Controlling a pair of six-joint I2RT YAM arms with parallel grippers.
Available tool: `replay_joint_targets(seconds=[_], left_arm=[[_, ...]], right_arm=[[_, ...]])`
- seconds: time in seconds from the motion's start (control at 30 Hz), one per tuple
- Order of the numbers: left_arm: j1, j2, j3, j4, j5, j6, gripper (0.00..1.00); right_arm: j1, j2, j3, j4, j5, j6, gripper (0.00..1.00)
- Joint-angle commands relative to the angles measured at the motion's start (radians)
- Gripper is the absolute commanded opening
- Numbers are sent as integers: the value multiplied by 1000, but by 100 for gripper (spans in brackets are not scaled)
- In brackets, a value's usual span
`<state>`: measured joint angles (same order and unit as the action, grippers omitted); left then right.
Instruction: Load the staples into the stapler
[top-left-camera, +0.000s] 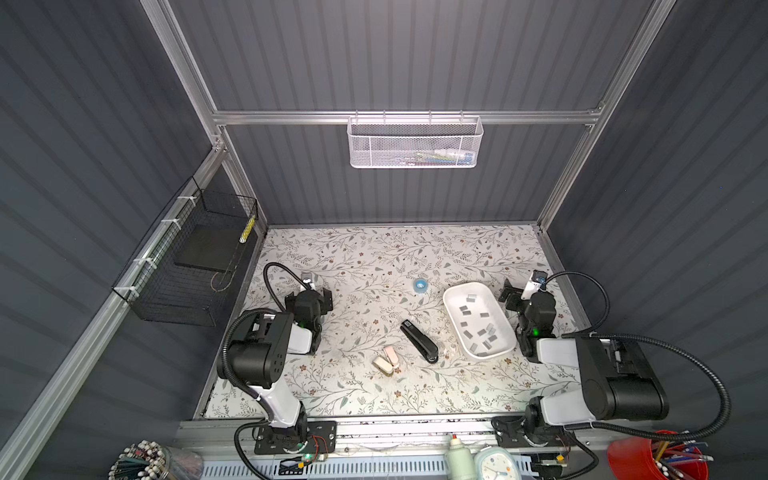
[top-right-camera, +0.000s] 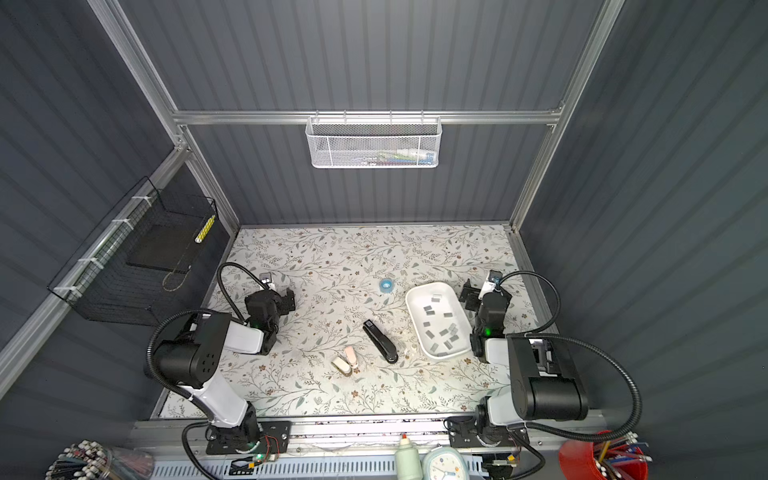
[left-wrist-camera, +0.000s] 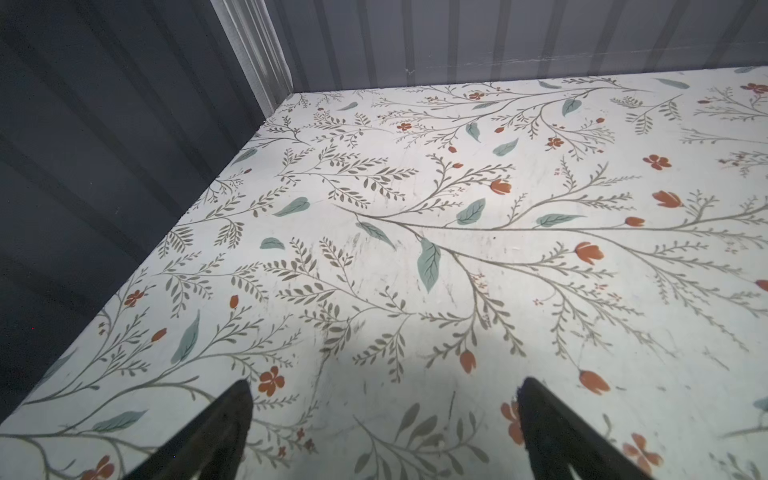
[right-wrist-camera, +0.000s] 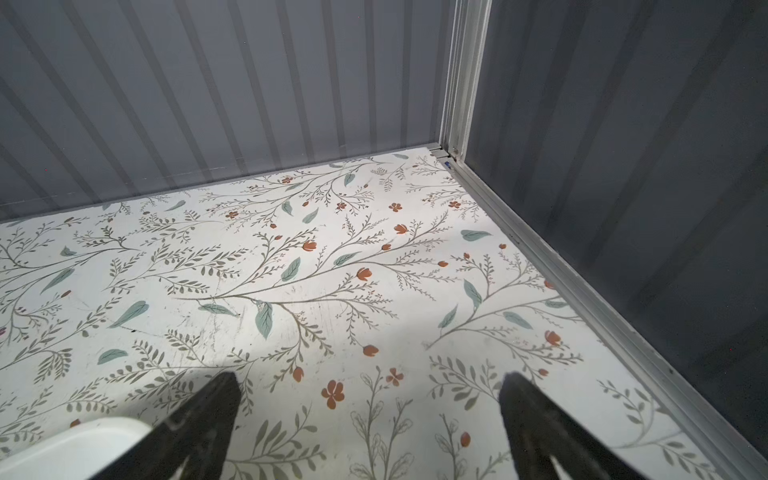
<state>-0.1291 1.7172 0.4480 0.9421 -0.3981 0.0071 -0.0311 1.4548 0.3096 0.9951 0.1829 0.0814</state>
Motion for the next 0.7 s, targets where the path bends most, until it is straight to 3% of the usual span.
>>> replay_joint_targets(seconds=[0.0,0.67], left_arm=[[6,0,3,17,8,-12,100],[-43,8,-34,104,-73,21,100]], right_arm=[[4,6,-6,23,8,-3,99],[4,6,-6,23,7,-2,99]])
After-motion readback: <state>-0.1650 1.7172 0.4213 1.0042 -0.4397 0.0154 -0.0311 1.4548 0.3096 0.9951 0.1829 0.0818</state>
